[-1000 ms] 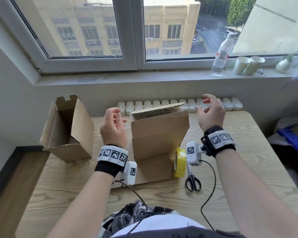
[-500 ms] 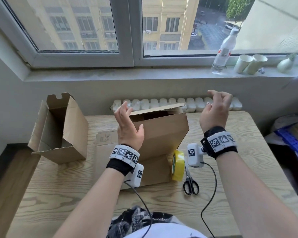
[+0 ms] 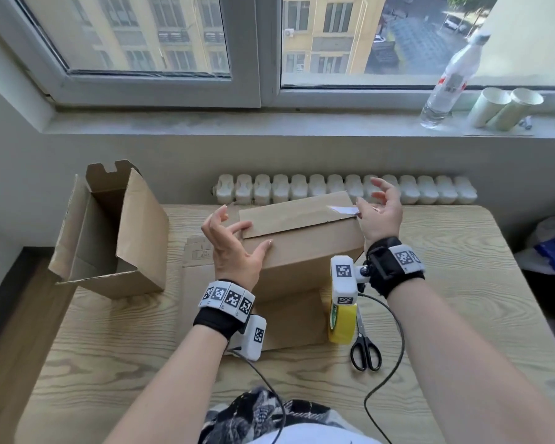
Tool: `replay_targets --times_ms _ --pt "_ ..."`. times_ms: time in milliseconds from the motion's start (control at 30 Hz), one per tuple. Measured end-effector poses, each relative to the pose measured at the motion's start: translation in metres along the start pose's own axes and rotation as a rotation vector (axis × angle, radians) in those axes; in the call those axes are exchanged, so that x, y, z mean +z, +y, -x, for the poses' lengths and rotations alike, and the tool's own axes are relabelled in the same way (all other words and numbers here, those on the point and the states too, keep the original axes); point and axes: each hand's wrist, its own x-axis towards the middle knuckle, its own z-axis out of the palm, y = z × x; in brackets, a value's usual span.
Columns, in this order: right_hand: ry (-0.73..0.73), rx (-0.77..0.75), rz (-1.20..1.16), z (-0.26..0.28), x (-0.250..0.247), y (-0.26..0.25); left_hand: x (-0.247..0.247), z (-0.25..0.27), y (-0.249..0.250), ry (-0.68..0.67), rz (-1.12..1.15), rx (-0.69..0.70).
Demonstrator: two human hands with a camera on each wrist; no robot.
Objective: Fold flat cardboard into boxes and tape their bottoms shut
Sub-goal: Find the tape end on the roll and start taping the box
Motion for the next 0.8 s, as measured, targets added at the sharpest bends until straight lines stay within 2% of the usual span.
replay_targets --times_ms 100,233,400,533,700,800 --pt "0.022 0.051 -0.068 0.0 -0.001 0.003 0.001 0.0 -0.002 0.009 0.03 -0.016" --pt "0.045 0.037 -0.177 0.002 -0.002 0.001 0.003 0.001 -0.002 0.026 0.059 -0.033" --pt "0.082 0.113 -0.217 -0.001 -0.006 0.003 0.001 0.001 -0.004 0.032 0.037 0.011" --pt "0.097 -0.014 -0.031 -0.001 -0.013 0.001 0.0 0.002 -0.005 0.041 0.04 0.031" --pt "0.059 -0.301 0.191 0.009 -0.01 -0.01 0.0 0.003 -0.004 0.067 0.049 -0.002" --pt "0.041 -0.318 0.172 0.014 -0.002 -0.013 0.001 0.005 -0.003 0.086 0.07 -0.017"
